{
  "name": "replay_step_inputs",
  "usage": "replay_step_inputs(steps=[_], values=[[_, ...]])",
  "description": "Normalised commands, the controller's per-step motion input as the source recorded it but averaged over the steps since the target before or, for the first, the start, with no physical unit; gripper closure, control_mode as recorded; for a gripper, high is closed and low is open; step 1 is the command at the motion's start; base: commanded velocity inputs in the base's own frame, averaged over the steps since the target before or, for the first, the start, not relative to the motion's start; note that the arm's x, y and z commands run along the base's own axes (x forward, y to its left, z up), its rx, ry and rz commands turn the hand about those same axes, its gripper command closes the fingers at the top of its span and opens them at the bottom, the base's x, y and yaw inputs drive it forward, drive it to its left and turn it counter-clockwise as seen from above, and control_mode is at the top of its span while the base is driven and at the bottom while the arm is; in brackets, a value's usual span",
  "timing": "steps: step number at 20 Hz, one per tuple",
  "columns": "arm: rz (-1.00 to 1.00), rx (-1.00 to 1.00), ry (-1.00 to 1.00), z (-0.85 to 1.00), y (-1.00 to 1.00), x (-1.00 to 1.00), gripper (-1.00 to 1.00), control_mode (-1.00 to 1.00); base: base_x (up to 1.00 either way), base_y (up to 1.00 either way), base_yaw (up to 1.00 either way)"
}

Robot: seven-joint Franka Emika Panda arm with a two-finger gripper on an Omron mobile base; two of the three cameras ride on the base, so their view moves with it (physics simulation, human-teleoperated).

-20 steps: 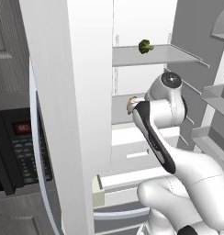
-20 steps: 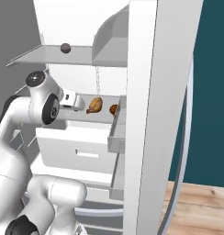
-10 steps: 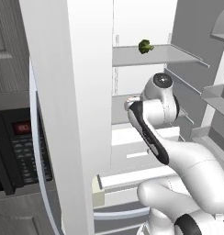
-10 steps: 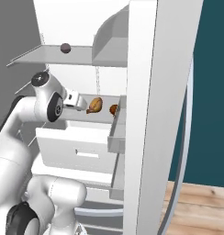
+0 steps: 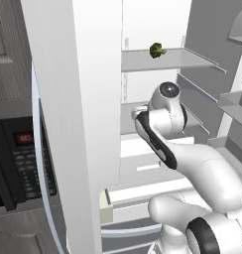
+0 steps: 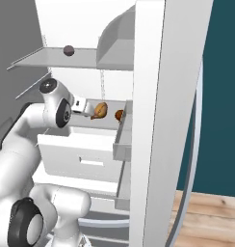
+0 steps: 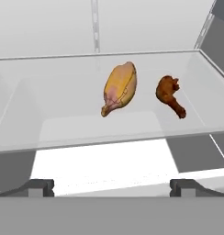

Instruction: Gather the eggplant and broccoli from the fridge and place them on a tray on the dining counter. Then gather the chicken drumsticks from the fridge and place them on the other tray.

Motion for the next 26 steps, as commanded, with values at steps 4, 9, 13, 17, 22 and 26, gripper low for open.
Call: replay_step_inputs(steps=[4,9,13,17,22,26], values=[[0.00,0.00,0.00,-0.09,0.00,0.39,-1.00,-1.00,0.00,0.00,0.00],[0.00,0.00,0.00,-0.21,0.00,0.35,-1.00,-1.00,0.00,0.00,0.00],[0.00,0.00,0.00,-0.22,-0.01,0.34,-1.00,-1.00,0.00,0.00,0.00],[0.00,0.00,0.00,-0.18,-0.06,0.36,-1.00,-1.00,0.00,0.00,0.00],[-0.01,0.00,0.00,-0.13,-0.08,0.31,-1.00,-1.00,0.00,0.00,0.00],[-0.03,0.00,0.00,-0.08,-0.04,0.32,-1.00,-1.00,0.00,0.00,0.00]])
